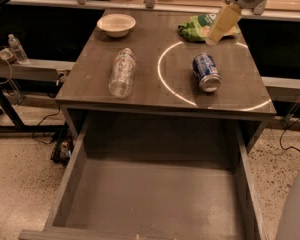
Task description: Place green rice chip bag into top drawer
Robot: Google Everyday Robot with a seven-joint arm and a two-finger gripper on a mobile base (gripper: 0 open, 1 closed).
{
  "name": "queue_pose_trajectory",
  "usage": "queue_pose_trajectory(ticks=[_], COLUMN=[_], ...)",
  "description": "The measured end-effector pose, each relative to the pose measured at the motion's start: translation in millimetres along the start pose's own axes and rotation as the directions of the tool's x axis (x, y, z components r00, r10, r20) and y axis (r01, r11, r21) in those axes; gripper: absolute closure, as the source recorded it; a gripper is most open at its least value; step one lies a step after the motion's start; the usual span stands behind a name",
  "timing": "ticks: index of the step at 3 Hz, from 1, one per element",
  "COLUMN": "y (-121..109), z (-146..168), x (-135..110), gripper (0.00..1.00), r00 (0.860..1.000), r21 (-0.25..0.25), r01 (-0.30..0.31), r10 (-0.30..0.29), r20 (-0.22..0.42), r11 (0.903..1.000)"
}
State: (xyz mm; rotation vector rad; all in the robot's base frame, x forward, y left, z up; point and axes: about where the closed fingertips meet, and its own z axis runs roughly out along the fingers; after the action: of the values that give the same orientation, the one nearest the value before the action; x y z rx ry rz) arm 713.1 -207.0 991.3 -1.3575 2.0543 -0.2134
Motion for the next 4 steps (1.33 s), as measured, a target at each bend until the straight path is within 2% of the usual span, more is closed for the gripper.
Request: queue_pose_trajectory(ticks=[1, 2, 3, 4], y=[-28, -57, -80, -86], z=[37, 75, 112, 125], x=[-17, -26, -31, -32], gripper=[0.0, 0.0, 0.0, 0.0], r00=[0.99, 0.945, 0.869, 0.817], r21=[0.054, 0.079, 0.09, 0.082], r01=[-0.138, -0.318, -0.486, -0.568], r10=[0.136, 0.309, 0.469, 0.549], r20=[0.047, 0.102, 0.16, 0.178], r11=[0.9889, 0.9449, 0.8695, 0.8187])
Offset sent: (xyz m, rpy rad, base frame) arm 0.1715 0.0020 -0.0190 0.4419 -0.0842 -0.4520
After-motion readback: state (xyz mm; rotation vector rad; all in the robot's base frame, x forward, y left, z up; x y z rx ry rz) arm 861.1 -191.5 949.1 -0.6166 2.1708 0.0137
